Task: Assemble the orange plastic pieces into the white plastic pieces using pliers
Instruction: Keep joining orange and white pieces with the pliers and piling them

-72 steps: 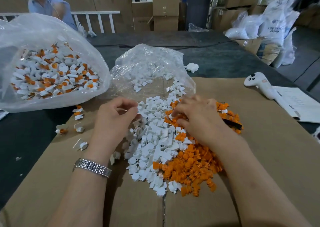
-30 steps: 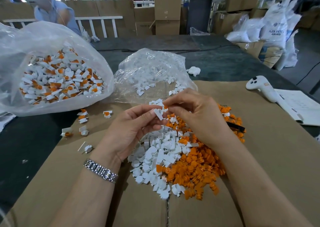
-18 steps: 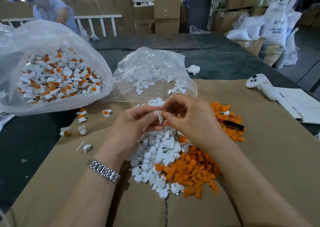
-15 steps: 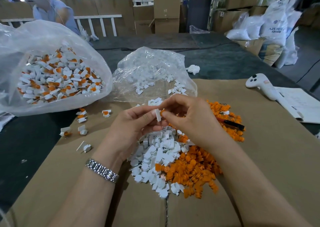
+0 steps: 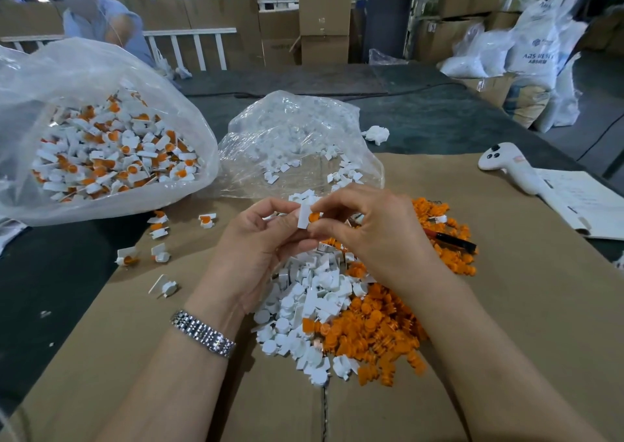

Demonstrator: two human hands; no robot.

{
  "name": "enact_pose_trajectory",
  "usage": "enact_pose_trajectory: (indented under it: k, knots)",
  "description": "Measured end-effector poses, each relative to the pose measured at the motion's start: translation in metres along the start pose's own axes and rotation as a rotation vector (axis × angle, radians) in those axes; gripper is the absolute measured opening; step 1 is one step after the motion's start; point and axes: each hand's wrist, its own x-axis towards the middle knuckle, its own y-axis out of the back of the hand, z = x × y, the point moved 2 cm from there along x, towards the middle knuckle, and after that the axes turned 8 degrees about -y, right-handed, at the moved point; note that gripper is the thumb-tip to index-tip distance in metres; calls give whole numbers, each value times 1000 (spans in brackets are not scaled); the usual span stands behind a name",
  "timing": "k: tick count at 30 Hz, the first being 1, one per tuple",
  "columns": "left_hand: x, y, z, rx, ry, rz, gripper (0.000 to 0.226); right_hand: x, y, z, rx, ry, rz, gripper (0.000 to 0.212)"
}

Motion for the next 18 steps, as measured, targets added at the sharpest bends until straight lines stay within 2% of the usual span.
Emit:
enact_pose_trajectory:
  k: [4, 8, 12, 18]
  knots:
    - [-1, -4, -1, 33, -44, 21, 13, 0, 0, -2, -14, 3, 13, 24]
    - [-1, -3, 1, -22, 11, -6, 17, 1, 0, -2, -39, 11, 26, 24]
    - [-1, 1, 2, 101, 25, 3, 18, 1, -2, -1, -109, 31, 0, 25]
    - [0, 6, 2, 109, 14, 14, 13, 1, -5, -1, -159, 36, -34, 26]
